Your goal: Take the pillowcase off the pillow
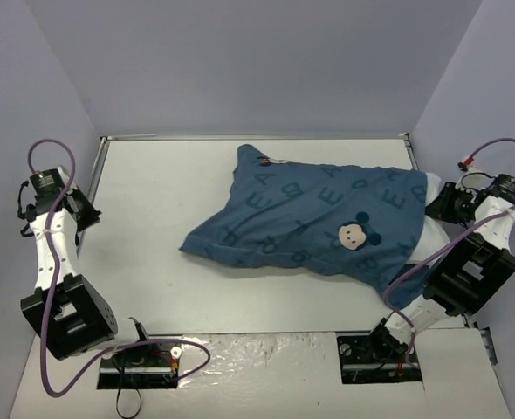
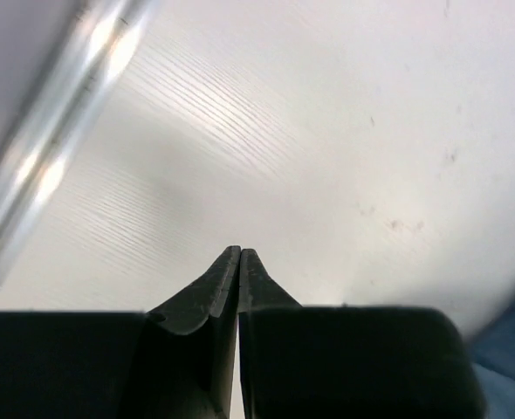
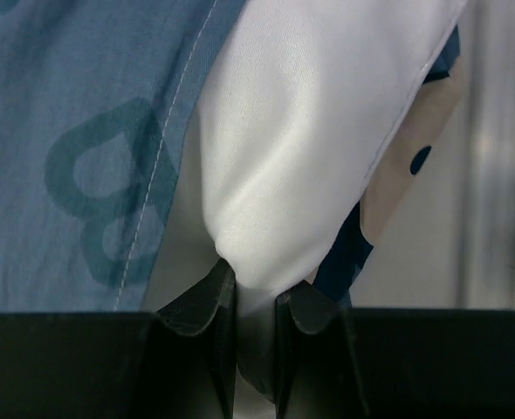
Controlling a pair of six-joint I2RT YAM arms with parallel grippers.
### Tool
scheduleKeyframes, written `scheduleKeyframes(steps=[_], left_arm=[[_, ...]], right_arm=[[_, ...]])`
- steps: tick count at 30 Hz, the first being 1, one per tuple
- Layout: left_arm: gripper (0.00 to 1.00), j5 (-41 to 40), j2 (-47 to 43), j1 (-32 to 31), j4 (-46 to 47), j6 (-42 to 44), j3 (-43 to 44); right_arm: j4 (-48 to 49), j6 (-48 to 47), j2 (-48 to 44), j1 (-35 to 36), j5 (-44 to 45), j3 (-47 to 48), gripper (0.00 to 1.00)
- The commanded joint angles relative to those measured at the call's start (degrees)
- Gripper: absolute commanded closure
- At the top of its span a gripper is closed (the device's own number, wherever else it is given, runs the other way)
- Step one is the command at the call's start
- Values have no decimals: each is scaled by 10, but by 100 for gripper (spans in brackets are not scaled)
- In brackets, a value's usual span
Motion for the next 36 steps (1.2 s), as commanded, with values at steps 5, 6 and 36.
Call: scheduleKeyframes(steps=[5,6,36], left_arm=[[98,77,11,10,85,-37,33],[92,112,15,-15,125,-48,25],[17,162,475,-334,100,-103,434]], right_arm=[[-78,-200,-8,-26,53,2,100],[-91,-248,-13,12,64,-8,100],[-73,-437,-108,335,131,-113,76]])
